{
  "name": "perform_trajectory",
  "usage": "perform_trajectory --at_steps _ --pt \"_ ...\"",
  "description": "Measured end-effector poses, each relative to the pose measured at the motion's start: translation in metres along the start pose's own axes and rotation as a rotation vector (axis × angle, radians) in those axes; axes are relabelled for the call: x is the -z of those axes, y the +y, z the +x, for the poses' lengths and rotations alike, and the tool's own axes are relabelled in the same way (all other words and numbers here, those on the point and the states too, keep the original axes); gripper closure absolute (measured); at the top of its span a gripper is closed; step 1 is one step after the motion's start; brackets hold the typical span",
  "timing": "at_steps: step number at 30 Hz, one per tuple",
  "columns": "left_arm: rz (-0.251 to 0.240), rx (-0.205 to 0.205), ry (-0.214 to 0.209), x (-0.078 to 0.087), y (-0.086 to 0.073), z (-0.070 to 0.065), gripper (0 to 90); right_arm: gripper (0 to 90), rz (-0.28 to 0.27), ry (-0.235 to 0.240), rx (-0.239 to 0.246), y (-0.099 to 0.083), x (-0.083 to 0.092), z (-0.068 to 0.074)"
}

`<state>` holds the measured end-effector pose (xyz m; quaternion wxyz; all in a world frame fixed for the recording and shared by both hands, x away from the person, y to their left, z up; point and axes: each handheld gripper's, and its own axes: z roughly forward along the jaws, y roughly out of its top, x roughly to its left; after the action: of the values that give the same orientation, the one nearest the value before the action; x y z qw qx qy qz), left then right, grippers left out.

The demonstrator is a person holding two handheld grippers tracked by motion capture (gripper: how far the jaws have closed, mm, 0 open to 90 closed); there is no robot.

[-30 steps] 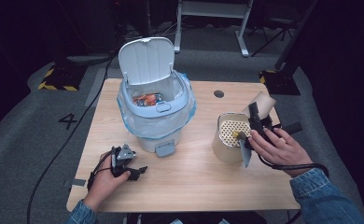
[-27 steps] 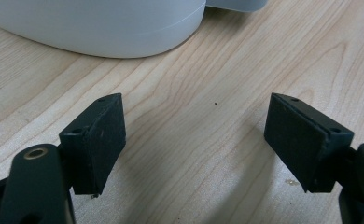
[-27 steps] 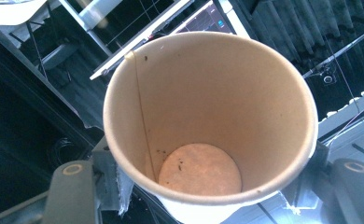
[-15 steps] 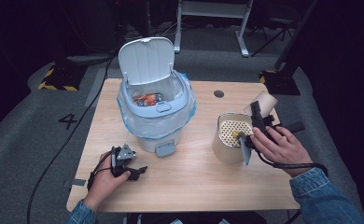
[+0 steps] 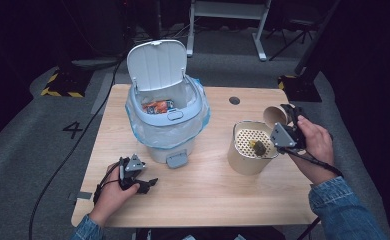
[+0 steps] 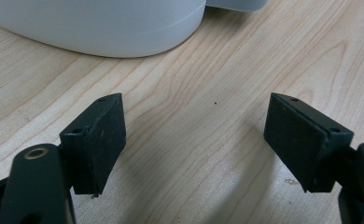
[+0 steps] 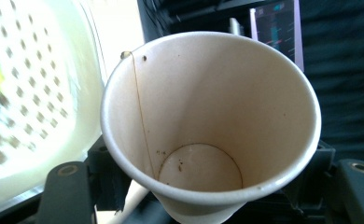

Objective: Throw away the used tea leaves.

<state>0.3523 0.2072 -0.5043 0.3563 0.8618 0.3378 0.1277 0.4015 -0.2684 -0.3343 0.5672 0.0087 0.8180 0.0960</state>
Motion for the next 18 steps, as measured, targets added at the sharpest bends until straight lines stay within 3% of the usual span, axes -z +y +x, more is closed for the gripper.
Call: perform_trajectory --at_steps 1,3,5,8,12,18 --pt "-0.001 0.003 -0.001 0.0 0.0 0.0 21.4 30.6 -0.012 0.019 -0.05 -0.002 0.0 -0.002" --pt "0.0 0.005 -0.002 0.0 0.0 0.0 21.4 30.5 -0.047 0.081 -0.214 -0.008 -0.002 -0.005" --pt "0.001 0.001 0.001 0.0 0.0 0.0 21.4 30.5 -0.074 0.13 -0.32 -0.012 -0.003 -0.007" --pt "0.001 0.001 0.001 0.0 0.0 0.0 21.4 30.2 -0.115 0.232 -0.524 -0.02 -0.006 -0.01" --pt "0.001 0.002 0.001 0.0 0.0 0.0 21.4 29.8 -0.159 0.344 -0.718 -0.028 -0.009 -0.012" --pt "0.001 0.001 0.001 0.0 0.0 0.0 21.4 29.4 -0.195 0.498 -0.966 -0.04 -0.016 -0.012"
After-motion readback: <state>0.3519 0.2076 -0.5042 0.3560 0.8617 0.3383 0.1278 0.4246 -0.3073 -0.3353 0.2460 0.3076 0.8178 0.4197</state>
